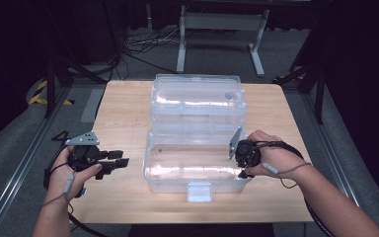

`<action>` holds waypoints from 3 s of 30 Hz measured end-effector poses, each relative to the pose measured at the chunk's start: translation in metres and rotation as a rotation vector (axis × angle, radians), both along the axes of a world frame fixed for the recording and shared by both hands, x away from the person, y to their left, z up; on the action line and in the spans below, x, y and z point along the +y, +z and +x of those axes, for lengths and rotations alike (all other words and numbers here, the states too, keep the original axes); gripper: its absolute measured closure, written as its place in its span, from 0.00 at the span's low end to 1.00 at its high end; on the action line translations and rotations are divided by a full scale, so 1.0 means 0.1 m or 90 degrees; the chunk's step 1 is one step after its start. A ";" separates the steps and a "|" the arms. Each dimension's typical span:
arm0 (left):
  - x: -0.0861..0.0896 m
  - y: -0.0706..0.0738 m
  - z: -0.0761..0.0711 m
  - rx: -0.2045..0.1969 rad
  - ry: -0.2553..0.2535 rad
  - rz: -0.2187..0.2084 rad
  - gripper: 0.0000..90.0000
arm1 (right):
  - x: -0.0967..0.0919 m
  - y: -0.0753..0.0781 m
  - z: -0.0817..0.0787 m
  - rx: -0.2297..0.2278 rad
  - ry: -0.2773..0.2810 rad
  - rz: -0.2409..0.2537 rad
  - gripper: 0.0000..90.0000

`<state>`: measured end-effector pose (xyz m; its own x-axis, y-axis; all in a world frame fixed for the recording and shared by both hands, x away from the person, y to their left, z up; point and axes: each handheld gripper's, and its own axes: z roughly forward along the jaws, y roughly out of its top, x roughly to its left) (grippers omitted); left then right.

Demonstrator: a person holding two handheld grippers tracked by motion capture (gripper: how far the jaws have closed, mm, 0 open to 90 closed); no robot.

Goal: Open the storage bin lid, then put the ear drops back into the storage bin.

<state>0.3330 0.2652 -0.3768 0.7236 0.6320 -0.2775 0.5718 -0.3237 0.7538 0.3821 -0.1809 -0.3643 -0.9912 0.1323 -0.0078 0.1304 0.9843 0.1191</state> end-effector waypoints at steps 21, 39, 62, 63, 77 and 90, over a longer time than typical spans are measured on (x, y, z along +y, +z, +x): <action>-0.21 0.08 0.11 -0.023 -0.034 -0.028 0.63 | 0.10 0.05 -0.40 0.008 0.012 0.140 0.67; -0.29 0.13 0.15 -0.068 -0.022 -0.025 0.59 | 0.19 -0.30 -0.36 -0.006 0.025 0.100 0.88; -0.57 0.51 0.45 -0.110 -0.054 0.000 0.61 | 0.13 -0.33 -0.37 -0.023 0.022 0.136 0.92; -0.61 0.56 0.50 -0.113 -0.061 -0.006 0.61 | 0.13 -0.33 -0.38 -0.023 0.021 0.136 0.92; -0.92 0.73 0.84 -0.118 -0.098 -0.002 0.61 | 0.11 -0.34 -0.36 -0.015 0.015 0.148 0.91; -1.30 0.76 1.20 -0.129 -0.149 -0.023 0.63 | 0.11 -0.34 -0.38 -0.014 -0.003 0.152 0.91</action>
